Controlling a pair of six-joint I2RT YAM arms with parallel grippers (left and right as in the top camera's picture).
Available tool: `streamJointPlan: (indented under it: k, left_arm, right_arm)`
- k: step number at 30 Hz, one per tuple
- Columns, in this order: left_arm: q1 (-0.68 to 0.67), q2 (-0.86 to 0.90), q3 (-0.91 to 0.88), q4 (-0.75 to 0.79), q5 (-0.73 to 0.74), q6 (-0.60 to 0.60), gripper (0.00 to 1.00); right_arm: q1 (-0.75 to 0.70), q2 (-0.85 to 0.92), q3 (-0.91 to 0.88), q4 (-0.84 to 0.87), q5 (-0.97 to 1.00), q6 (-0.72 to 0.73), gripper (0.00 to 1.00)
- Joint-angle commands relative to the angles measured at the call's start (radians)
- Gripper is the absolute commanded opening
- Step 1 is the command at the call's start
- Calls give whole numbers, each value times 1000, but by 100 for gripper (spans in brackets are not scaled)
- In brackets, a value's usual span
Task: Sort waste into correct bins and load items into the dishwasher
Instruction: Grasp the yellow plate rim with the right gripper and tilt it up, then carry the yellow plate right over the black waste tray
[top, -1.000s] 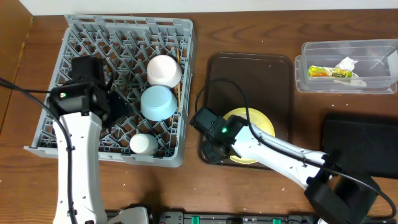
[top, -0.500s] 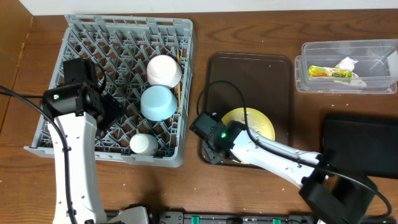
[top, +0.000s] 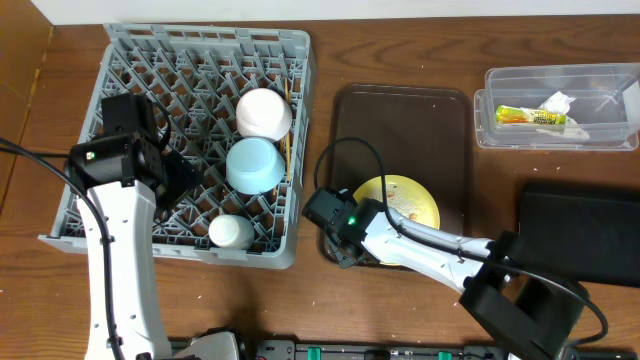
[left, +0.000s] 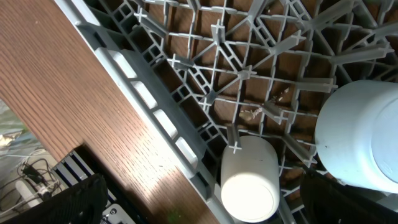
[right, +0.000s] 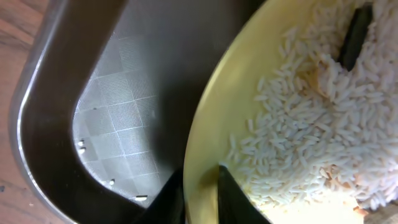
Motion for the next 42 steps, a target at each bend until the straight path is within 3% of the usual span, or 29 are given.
streamJointPlan:
  k: [1,8,16,42]
  left_arm:
    - [4,0,3,-3,-20,10,100]
    - [4,0,3,-3,-20,10,100]
    - [4,0,3,-3,-20,10,100]
    - [4,0,3,-3,-20,10,100]
  right_arm:
    - [8,19,-3,2,-2,8,1]
    - [7,18,23,-20,3,7,1]
    - [6,18,76,-109,224,4,1]
    - [6,18,133,-219,488,-2,1]
